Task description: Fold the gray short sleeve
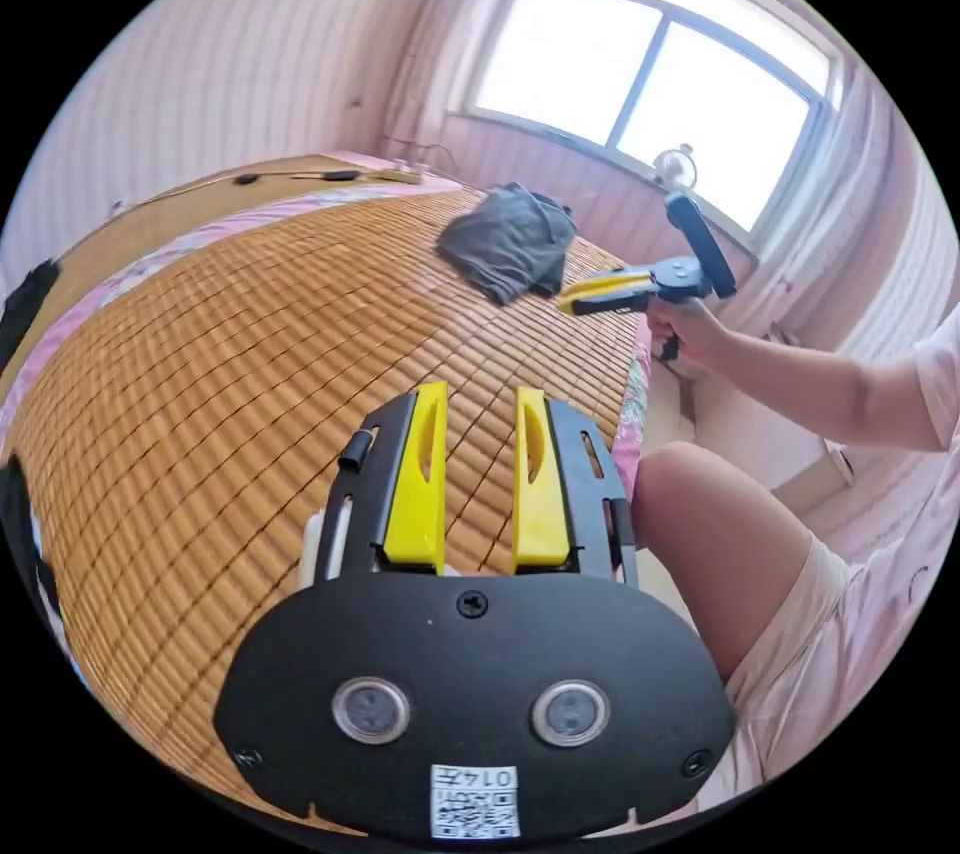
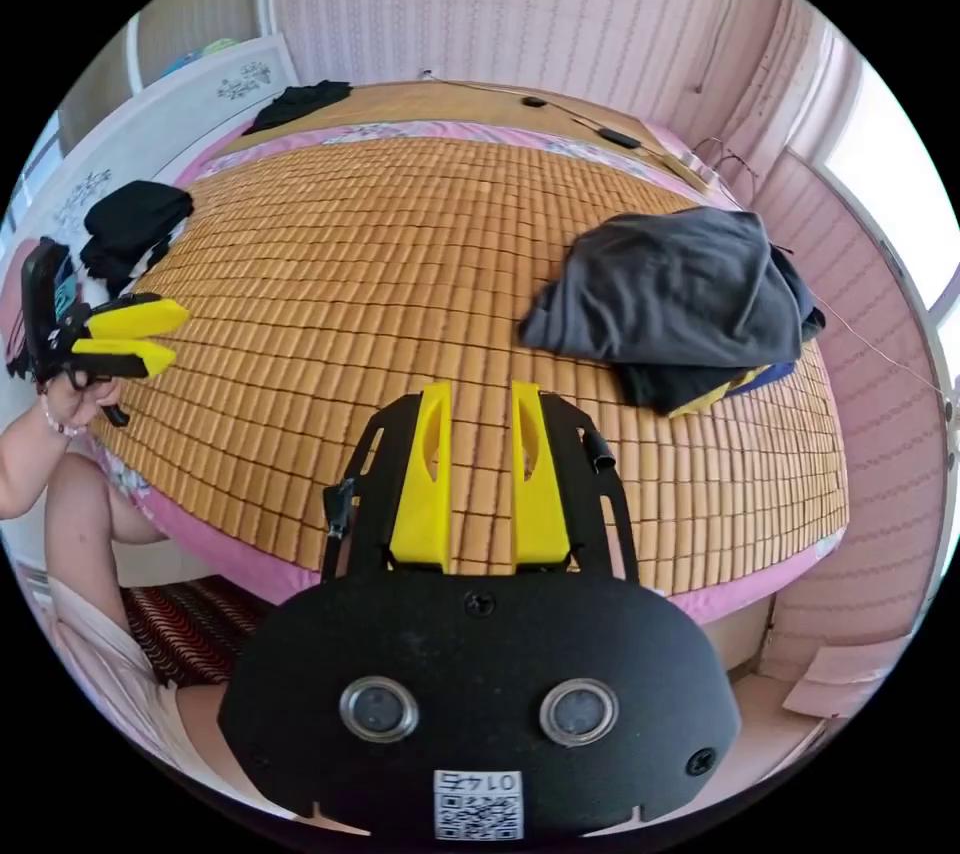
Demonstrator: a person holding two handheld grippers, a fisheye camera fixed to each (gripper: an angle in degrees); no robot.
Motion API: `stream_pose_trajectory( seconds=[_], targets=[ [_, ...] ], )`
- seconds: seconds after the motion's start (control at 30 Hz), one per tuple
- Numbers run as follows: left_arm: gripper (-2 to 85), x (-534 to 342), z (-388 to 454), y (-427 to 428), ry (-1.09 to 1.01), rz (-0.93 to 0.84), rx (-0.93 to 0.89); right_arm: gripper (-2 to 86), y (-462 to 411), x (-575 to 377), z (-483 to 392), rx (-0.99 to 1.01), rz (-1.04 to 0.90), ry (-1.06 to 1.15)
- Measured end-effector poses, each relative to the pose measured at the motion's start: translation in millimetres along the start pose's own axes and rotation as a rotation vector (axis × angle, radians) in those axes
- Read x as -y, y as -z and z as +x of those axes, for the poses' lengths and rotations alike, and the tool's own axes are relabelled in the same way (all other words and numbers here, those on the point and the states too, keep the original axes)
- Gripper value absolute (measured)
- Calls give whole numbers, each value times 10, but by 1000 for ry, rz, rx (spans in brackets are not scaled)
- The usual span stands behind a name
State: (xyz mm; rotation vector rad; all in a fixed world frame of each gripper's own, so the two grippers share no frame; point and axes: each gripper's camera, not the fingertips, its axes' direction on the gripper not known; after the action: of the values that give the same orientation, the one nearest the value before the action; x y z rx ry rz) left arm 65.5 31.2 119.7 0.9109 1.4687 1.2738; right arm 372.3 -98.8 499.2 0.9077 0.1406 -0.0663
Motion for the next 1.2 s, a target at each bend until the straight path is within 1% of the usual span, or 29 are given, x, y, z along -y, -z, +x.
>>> stream_pose_trajectory(
  seconds=[0.07, 0.13, 0.2, 0.27, 0.37, 0.4, 0.43, 0.47, 0.5, 0.53, 0.57, 0.6, 0.63, 0.7, 0.73, 0.8, 0.87, 0.9, 0.97, 1.0, 1.07, 1.2],
  targets=[
    [105, 388, 110, -504, -88, -18, -23, 93, -110, 162, 241, -35, 5, -4],
    [103, 679, 162, -877, -115, -21, -12, 100, -243, 338, 374, -61, -12, 1],
    [102, 969, 190, -1255, -119, -46, -26, 111, -383, 504, 503, -60, -31, -10],
    [108, 1303, 183, -1772, -119, -104, -71, 119, -587, 646, 682, -37, -89, -41],
    [113, 1552, 136, -2323, -98, -199, -78, 108, -760, 667, 901, 2, -147, -88],
    [109, 1582, 135, -2404, -97, -218, -73, 104, -749, 657, 933, 14, -138, -89],
    [100, 1628, 146, -2552, -100, -262, -55, 80, -714, 636, 985, 33, -130, -88],
    [65, 1655, 166, -2638, -101, -280, -2, 58, -679, 611, 1021, 51, -135, -77],
    [47, 1661, 181, -2644, -108, -268, 29, 48, -650, 597, 1036, 56, -134, -75],
    [23, 1668, 200, -2663, -127, -278, 40, 35, -571, 568, 1052, 69, -128, -58],
    [8, 1661, 186, -2657, -112, -307, 15, 29, -464, 542, 1048, 79, -113, -38],
    [4, 1646, 171, -2635, -100, -321, 9, 27, -401, 530, 1035, 83, -102, -26],
    [-1, 1587, 137, -2523, -86, -309, -13, 23, -266, 508, 987, 88, -79, -5],
    [-5, 1441, 80, -2205, -76, -228, -50, 20, -59, 463, 855, 115, -33, 13],
    [-7, 1307, 33, -1954, -62, -194, -48, 18, 66, 425, 714, 170, -8, 41],
    [-8, 1055, -45, -1554, -37, -177, -25, 16, 199, 362, 422, 282, -3, 102],
    [-9, 617, -175, -961, 15, -158, 25, 15, 309, 249, -89, 397, -28, 204],
    [-9, 503, -209, -813, 35, -156, 32, 15, 337, 217, -225, 417, -29, 230],
    [-10, 10, -316, -175, 116, -136, 69, 14, 458, 113, -716, 505, -10, 297],
    [-10, -110, -330, -19, 133, -128, 81, 14, 483, 104, -812, 540, -7, 295],
    [-10, -546, -338, 557, 184, -82, 157, 13, 543, 171, -1106, 681, -25, 256],
    [-10, -901, -382, 1212, 273, 13, 230, 11, 827, 458, -1341, 767, 8, 260]
  ],
)
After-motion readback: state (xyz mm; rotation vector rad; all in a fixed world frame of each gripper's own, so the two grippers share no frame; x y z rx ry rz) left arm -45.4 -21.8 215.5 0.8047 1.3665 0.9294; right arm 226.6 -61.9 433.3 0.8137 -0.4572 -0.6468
